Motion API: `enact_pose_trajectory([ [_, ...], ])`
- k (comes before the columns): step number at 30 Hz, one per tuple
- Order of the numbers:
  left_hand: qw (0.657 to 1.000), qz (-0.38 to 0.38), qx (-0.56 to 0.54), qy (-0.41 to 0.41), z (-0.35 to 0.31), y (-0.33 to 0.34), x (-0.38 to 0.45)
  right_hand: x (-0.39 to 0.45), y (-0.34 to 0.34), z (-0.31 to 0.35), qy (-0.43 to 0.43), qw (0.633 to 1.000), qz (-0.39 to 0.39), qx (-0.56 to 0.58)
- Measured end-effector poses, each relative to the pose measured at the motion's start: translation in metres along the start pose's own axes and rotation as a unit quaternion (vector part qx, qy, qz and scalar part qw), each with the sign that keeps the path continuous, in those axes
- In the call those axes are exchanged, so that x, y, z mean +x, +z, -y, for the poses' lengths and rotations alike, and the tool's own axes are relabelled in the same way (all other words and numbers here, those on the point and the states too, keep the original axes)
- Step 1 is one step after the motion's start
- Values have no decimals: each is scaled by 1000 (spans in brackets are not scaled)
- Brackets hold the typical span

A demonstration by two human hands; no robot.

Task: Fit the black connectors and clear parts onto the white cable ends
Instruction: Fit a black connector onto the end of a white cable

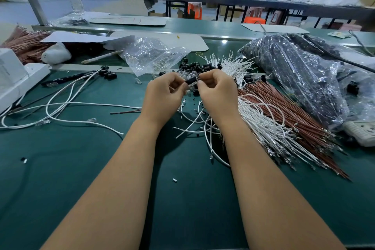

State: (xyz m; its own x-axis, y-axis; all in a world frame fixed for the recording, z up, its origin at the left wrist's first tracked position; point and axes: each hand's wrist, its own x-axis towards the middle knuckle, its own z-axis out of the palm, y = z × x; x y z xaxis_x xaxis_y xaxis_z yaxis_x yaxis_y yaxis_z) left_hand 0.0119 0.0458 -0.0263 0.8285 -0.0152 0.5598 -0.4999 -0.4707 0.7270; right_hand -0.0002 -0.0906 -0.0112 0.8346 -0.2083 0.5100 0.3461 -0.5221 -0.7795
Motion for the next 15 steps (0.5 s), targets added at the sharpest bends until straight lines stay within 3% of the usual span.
enact_pose_trajectory([
  [15,999,12,33,-13,-1,-2,0,-4,5,1,-23,1000,17,8],
])
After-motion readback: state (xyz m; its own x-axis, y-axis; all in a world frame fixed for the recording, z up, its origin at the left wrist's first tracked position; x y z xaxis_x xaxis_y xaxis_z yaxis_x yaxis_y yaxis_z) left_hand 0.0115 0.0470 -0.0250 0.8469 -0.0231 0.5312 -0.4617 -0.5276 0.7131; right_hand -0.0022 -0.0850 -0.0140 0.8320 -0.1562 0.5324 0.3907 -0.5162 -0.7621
